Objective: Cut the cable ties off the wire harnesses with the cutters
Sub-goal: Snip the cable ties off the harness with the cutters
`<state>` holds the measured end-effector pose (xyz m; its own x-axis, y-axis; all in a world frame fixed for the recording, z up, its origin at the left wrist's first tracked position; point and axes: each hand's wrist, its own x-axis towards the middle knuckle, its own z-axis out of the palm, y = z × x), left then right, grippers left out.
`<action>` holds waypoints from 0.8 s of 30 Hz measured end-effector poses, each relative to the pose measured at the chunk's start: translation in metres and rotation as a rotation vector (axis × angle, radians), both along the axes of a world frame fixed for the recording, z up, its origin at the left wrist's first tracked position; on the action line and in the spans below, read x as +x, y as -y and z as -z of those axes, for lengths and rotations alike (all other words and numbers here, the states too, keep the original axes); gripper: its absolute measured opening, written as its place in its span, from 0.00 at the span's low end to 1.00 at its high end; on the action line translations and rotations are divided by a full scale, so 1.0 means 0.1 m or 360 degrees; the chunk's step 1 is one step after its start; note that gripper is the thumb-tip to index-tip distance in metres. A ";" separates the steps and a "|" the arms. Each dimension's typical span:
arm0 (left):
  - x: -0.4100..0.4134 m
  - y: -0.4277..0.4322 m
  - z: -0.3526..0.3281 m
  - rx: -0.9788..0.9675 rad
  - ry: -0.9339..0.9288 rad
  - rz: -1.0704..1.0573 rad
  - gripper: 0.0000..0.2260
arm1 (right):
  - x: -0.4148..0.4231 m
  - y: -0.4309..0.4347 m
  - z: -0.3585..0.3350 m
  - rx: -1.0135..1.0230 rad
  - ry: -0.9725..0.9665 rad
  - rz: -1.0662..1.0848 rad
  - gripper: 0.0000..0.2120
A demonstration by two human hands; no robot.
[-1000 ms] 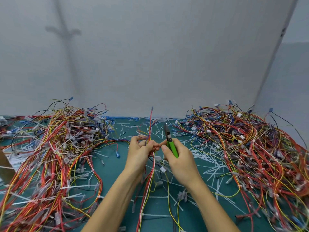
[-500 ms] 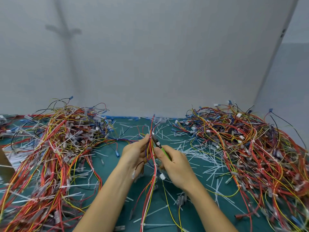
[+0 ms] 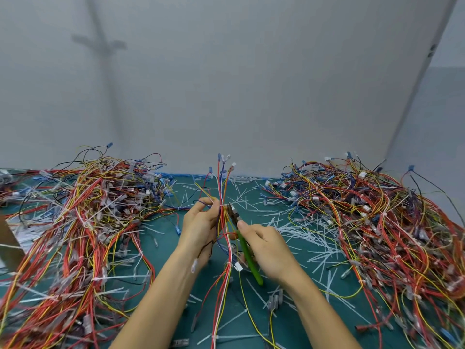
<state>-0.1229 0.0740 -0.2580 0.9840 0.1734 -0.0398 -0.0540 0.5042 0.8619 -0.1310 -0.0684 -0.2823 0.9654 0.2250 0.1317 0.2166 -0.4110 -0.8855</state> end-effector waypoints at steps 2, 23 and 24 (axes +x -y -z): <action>0.01 0.00 0.01 0.0032 -0.0008 -0.0020 0.09 | 0.00 0.00 -0.01 -0.0014 -0.0018 -0.0004 0.30; 0.03 0.02 0.02 0.0091 0.0167 -0.0009 0.07 | -0.05 -0.03 -0.06 -0.0134 0.0004 0.0057 0.28; 0.03 0.02 0.02 0.0072 0.0175 0.0003 0.07 | -0.05 -0.02 -0.05 -0.0137 0.0021 0.0069 0.27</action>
<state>-0.1198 0.0721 -0.2600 0.9824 0.1704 0.0763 -0.1485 0.4653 0.8726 -0.1359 -0.0660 -0.2772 0.9728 0.1943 0.1265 0.2085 -0.4946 -0.8438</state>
